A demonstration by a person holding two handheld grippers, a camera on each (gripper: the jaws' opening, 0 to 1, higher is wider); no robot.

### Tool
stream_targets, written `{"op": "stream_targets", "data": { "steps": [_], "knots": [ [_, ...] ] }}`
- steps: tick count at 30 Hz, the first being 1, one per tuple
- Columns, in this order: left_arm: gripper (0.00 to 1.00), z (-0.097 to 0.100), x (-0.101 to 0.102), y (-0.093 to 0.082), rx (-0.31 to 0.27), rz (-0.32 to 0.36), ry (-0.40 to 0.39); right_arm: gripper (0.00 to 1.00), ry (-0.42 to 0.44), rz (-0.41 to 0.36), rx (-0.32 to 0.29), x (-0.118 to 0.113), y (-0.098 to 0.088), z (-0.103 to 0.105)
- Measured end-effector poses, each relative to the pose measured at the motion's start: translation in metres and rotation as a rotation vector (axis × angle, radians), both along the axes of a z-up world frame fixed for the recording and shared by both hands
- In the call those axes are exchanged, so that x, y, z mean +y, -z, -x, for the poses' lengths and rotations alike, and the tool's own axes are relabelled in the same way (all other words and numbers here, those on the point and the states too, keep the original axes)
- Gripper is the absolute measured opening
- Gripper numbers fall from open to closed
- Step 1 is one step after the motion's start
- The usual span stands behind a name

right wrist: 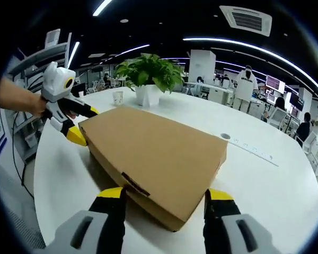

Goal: Operate the shoe box by opening the lid, removing the specified soft item, and placing it in the target area until the item is outside and the box remains undamaged.

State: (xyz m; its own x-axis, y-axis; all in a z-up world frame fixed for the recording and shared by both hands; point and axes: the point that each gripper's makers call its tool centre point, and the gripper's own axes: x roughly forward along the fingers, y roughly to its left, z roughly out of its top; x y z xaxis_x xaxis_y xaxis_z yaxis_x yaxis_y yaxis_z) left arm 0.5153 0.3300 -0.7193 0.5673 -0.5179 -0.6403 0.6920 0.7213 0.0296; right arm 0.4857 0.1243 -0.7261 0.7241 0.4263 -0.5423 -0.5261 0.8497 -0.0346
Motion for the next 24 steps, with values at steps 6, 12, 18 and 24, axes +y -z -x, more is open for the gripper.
{"op": "stream_targets", "data": {
  "steps": [6,12,18,24],
  "knots": [
    [0.68,0.003,0.011,0.0,0.002,-0.004,0.0,0.56,0.012,0.0,-0.002,0.01,0.0,0.005],
    [0.68,0.004,0.021,0.001,0.01,-0.011,0.001,0.56,0.014,0.008,0.009,0.02,0.0,0.007],
    [0.69,0.002,0.029,0.002,0.018,-0.027,0.018,0.56,0.031,0.005,0.003,0.028,0.0,0.012],
    [0.68,0.006,0.028,0.001,0.021,-0.029,0.012,0.56,0.031,0.006,0.0,0.028,0.0,0.013]
  ]
}}
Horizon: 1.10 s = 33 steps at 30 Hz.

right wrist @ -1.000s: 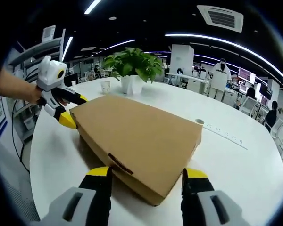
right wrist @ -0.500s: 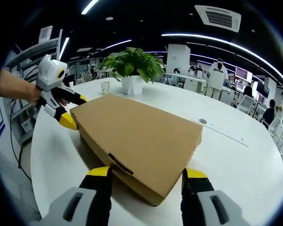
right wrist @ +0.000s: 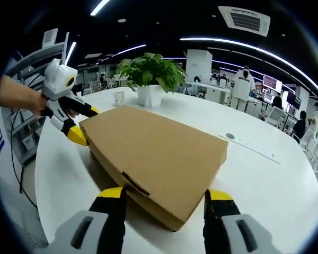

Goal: Operate the shoe box by opening the lid, removing the specified soft item, and placing it in the target area until the item is outside and the box remains undamaged.

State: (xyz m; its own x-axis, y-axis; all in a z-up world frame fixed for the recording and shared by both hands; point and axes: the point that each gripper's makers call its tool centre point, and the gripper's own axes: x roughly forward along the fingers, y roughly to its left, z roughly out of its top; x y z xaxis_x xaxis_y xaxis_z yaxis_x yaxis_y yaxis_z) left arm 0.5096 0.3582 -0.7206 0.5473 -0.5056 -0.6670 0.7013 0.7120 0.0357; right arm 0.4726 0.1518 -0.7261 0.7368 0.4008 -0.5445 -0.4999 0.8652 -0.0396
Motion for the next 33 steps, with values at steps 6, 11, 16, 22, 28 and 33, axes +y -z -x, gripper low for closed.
{"op": "stream_targets", "data": {
  "steps": [6,11,16,22,28,33],
  "knots": [
    [0.67,0.005,-0.001,0.0,-0.003,0.006,-0.015,0.56,-0.013,-0.002,-0.006,-0.001,0.0,0.001],
    [0.68,0.007,-0.002,-0.001,-0.01,0.009,-0.018,0.57,-0.02,-0.003,-0.017,-0.001,0.0,0.001],
    [0.7,0.008,-0.002,0.0,-0.034,0.006,-0.016,0.58,-0.031,-0.005,-0.035,-0.002,0.001,0.001],
    [0.73,0.011,-0.003,0.004,-0.038,0.03,-0.032,0.58,-0.053,0.019,-0.061,-0.004,0.003,0.001],
    [0.69,0.014,0.0,0.009,-0.057,0.021,-0.039,0.59,-0.078,0.05,-0.058,-0.005,0.01,0.0],
    [0.68,0.015,0.0,0.015,-0.057,0.016,-0.045,0.57,-0.094,0.088,-0.061,-0.007,0.016,0.0]
  ]
}}
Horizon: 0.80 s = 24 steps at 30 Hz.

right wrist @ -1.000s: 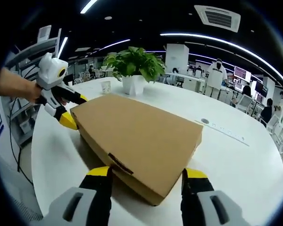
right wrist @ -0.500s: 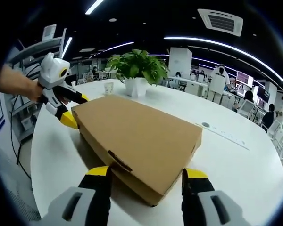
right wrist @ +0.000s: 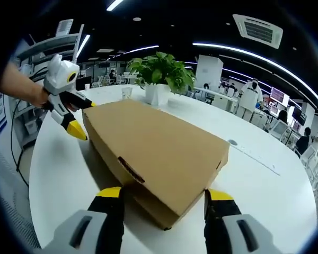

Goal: Operate the shoe box by opening the lid, removing the specified soft item, and placing it in the target area until the item is outside and the box remains undamaged.

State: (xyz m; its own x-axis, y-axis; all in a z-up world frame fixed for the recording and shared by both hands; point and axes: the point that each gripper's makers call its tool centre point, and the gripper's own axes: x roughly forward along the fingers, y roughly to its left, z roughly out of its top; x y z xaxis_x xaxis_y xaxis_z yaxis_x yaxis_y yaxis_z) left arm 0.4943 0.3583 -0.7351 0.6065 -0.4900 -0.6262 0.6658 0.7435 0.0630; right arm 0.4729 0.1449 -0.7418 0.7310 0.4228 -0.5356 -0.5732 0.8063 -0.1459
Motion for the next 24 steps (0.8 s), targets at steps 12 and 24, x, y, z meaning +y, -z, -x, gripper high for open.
{"op": "stream_targets", "data": {
  "steps": [12,24],
  "knots": [
    [0.66,-0.004,0.001,-0.002,-0.029,0.008,-0.037,0.55,0.006,0.013,-0.021,-0.001,0.001,-0.001],
    [0.65,-0.002,0.001,-0.012,-0.033,0.018,-0.026,0.55,0.013,0.002,-0.043,0.0,-0.009,0.002]
  ]
}}
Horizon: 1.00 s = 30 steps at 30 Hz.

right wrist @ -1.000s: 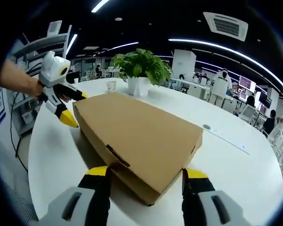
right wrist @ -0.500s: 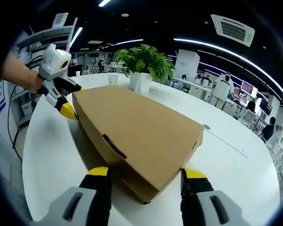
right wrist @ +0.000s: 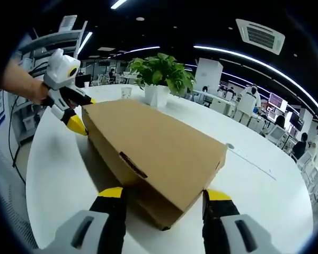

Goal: Operate the shoe box by opening the lid, removing the specified soft item, and placing it in the target area until the item is outside and the box remains undamaged.

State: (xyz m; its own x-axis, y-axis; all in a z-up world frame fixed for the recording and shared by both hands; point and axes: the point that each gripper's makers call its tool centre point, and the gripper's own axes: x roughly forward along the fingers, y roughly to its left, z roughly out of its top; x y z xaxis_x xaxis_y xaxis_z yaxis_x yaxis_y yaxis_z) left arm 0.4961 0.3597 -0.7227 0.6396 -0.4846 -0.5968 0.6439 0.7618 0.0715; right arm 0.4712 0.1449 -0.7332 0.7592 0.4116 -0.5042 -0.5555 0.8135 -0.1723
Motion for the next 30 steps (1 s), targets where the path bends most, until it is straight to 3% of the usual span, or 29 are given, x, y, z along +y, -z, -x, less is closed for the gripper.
{"op": "stream_targets", "data": {
  "steps": [30],
  "knots": [
    [0.6,-0.001,0.003,-0.039,-0.07,0.014,-0.02,0.45,0.024,-0.042,-0.105,-0.005,-0.044,0.0]
  ]
}}
